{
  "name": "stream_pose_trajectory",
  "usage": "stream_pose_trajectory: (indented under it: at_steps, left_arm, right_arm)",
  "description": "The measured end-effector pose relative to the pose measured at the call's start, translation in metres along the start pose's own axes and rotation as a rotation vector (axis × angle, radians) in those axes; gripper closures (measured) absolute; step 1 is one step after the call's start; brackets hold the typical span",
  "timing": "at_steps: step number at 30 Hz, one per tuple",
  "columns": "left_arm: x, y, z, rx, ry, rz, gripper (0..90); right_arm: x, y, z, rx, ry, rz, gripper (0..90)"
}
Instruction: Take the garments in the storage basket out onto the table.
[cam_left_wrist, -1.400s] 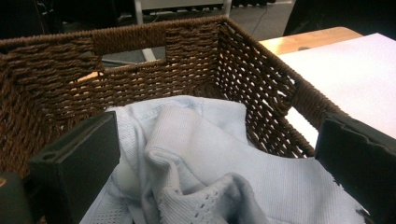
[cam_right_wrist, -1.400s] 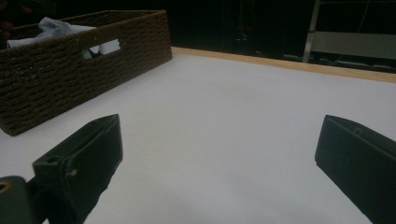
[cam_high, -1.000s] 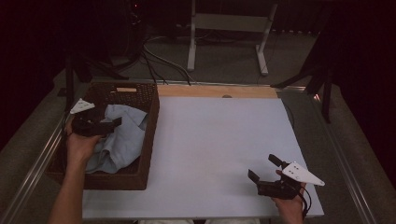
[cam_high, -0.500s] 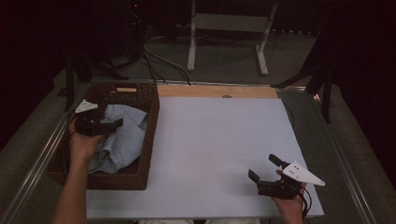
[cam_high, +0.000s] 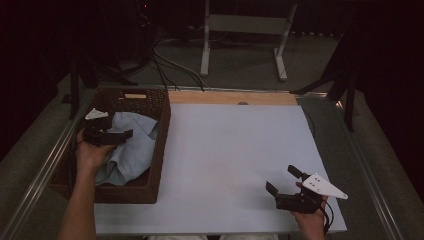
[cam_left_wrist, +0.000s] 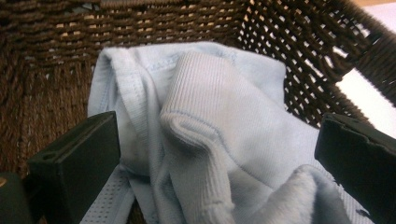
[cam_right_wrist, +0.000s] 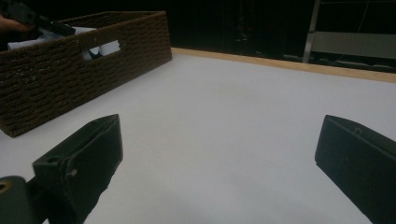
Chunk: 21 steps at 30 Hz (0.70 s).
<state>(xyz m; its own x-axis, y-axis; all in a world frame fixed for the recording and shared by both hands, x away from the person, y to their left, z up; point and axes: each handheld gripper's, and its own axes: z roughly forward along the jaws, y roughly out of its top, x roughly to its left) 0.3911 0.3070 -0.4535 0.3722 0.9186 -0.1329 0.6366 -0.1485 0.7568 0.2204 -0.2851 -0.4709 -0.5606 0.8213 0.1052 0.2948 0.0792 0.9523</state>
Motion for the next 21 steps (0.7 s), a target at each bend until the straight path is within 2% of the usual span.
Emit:
stream_pose_trajectory:
  at_steps: [6, 9, 16, 21]
  left_arm:
    - [-0.001, -0.001, 0.006, 0.029, 0.006, -0.005, 1.9]
    - [-0.003, -0.002, 0.011, 0.054, -0.026, 0.02, 1.9]
    - [-0.005, -0.003, 0.019, 0.12, -0.033, 0.042, 1.9]
    - [-0.007, -0.005, 0.026, 0.211, -0.047, 0.03, 1.9]
  right_arm:
    - [0.0, 0.0, 0.0, 0.003, 0.001, 0.0, 1.2]
    - [0.0, 0.0, 0.0, 0.001, 0.002, -0.003, 1.1]
    - [0.0, 0.0, 0.0, -0.001, 0.001, 0.003, 1.1]
    - [0.0, 0.0, 0.0, -0.002, 0.004, 0.003, 1.1]
